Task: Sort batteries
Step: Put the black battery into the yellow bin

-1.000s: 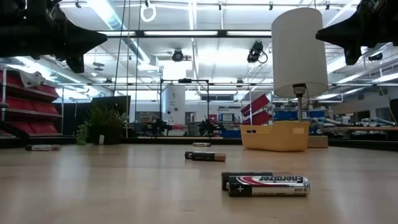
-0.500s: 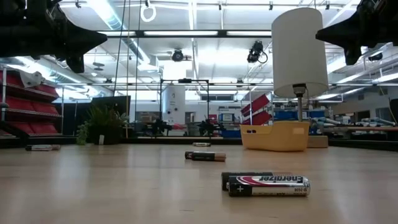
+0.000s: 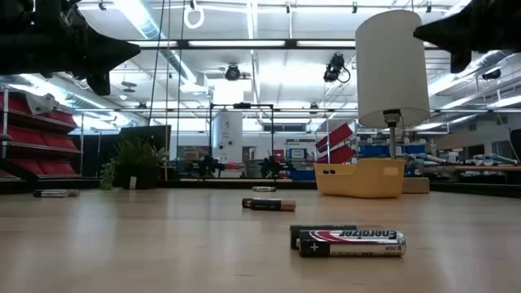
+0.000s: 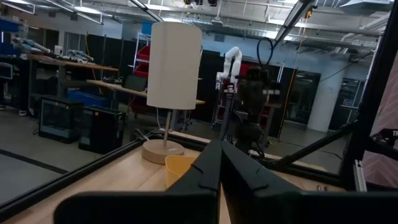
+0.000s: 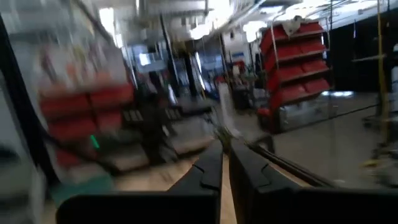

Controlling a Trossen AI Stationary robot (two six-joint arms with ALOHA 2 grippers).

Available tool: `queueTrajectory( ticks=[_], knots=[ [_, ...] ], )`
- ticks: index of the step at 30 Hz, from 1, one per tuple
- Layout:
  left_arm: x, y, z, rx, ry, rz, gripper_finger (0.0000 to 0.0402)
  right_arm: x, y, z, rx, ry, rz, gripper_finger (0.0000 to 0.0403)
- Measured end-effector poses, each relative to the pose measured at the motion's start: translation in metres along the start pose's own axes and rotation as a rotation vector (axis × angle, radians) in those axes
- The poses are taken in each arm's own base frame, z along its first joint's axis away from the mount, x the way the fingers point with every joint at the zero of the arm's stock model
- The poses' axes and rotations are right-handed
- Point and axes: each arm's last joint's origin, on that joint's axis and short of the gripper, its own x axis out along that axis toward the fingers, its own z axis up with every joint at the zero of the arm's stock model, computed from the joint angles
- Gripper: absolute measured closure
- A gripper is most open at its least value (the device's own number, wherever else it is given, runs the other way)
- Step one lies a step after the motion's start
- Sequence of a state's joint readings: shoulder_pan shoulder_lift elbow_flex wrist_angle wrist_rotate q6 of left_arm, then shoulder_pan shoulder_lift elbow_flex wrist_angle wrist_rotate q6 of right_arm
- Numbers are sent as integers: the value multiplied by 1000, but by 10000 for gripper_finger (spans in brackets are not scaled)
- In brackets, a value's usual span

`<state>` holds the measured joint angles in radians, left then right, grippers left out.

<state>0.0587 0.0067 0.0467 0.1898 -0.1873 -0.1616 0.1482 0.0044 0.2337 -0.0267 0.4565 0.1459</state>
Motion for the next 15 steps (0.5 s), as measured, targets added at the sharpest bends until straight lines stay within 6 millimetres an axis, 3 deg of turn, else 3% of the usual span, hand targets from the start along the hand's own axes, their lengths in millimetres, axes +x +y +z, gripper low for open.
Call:
queueTrajectory(
  ticks=[3,15],
  knots=[
    [0,0,0,0,0,0,385,0,1,9,114,-84,16,386],
    [0,0,-2,-10,22,-5,385,-5,1,32,102,-308,13,386]
  ],
)
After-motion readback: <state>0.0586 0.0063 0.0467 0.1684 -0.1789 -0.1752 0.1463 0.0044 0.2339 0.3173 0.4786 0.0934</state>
